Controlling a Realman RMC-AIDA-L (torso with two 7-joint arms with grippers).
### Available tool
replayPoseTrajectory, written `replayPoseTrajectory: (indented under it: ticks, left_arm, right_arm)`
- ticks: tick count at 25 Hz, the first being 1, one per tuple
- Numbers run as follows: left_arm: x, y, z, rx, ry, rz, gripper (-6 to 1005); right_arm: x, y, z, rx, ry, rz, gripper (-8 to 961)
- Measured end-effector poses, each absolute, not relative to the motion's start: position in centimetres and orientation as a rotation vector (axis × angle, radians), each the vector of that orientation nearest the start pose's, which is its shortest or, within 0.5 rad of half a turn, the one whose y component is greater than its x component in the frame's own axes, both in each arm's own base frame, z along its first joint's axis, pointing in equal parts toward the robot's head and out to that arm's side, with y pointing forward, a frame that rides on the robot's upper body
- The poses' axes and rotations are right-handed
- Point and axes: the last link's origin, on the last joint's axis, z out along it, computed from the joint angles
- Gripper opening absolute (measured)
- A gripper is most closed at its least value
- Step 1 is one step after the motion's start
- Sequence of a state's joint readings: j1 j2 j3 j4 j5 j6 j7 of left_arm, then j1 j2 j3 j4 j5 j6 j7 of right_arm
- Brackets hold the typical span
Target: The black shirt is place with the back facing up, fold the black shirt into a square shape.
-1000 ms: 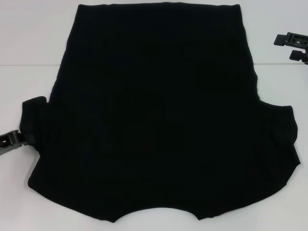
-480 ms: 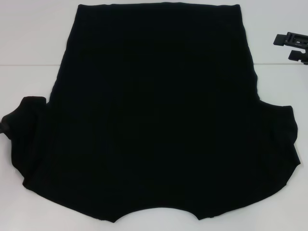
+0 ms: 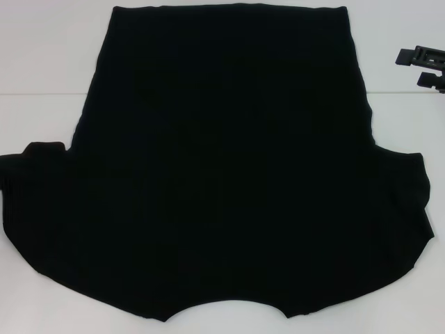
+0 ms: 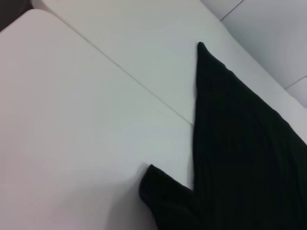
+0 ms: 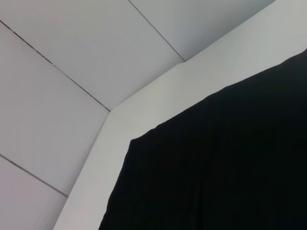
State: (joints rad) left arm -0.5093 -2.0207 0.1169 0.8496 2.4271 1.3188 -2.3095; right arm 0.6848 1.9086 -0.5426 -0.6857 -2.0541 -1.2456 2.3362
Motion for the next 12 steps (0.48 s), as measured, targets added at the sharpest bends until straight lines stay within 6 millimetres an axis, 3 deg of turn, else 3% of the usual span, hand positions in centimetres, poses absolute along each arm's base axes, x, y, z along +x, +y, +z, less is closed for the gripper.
replayPoseTrajectory:
  ticks: [12]
  left_arm:
    - [-33.6, 34.7, 10.4, -1.872, -1.739, -0.684, 11]
  right_arm:
    - [26.9, 42.7, 11.0, -1.979, 1.550, 0.834, 855]
